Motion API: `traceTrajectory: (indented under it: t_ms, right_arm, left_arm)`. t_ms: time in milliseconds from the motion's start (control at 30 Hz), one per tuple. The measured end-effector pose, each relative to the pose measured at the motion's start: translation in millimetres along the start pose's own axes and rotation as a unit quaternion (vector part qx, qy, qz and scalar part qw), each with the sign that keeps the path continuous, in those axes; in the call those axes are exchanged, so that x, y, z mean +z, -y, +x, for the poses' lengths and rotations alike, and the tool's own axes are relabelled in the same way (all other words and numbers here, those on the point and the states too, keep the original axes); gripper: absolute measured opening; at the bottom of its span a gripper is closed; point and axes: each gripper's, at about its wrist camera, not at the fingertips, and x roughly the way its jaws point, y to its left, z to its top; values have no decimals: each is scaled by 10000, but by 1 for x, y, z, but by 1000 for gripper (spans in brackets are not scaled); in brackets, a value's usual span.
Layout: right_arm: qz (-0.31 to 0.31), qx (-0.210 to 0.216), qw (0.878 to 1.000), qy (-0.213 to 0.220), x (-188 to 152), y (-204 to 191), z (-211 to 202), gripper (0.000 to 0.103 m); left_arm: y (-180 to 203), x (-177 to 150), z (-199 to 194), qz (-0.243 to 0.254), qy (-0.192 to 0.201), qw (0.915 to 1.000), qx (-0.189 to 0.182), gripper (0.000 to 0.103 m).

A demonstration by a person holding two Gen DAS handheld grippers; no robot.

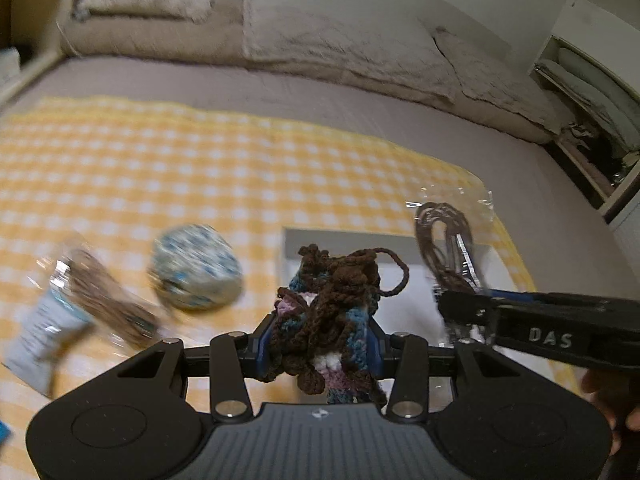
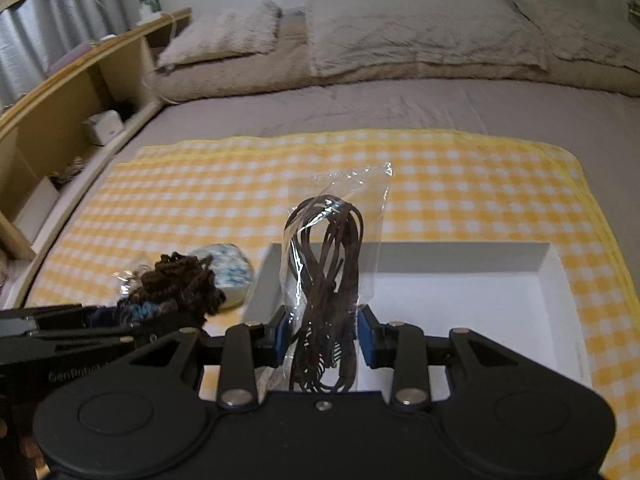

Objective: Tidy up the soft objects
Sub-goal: 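Carry the knitted pouch and bagged cable into the white box and release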

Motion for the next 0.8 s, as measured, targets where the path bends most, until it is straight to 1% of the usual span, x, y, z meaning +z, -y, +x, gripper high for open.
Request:
traceTrajectory:
  t_ms: [67, 233, 333, 500, 567, 600, 633, 700, 800]
  right_arm:
    - [50, -46, 9999, -100, -2, 9, 4, 36]
    - [148, -198, 9991, -332, -7, 24, 16, 36]
    - [200, -238, 9988, -379, -5, 32, 22, 36]
    - [194, -269, 9983, -470, -3, 36, 33, 36]
    - [160, -256, 9981, -529, -3, 35, 38, 36]
    - [143, -253, 9980, -561, -3, 34, 41, 36]
    - [125, -243, 9979, -587, -3, 33, 44, 36]
    - [121, -207, 9976, -643, -4, 32, 48, 36]
    - [116, -187, 9973, -703, -4, 31, 54, 36]
  left_arm:
    - [3, -1, 10, -106, -136, 9998, -99, 45]
    - [8, -3, 36, -209, -376, 9989, -169, 46]
    - [10, -6, 44, -25, -500, 9987, -114, 46]
    - [14, -10, 49, 330, -492, 9982, -67, 48]
    - [15, -11, 49, 461, -463, 9978, -56, 54]
    - [15, -12, 48, 512, -431, 9978, -37, 62]
    - [15, -12, 47, 556, -406, 9976, -2, 72]
    - [15, -13, 46, 658, -393, 9970, 62, 83]
    - [14, -14, 45, 830, -445, 9955, 143, 85]
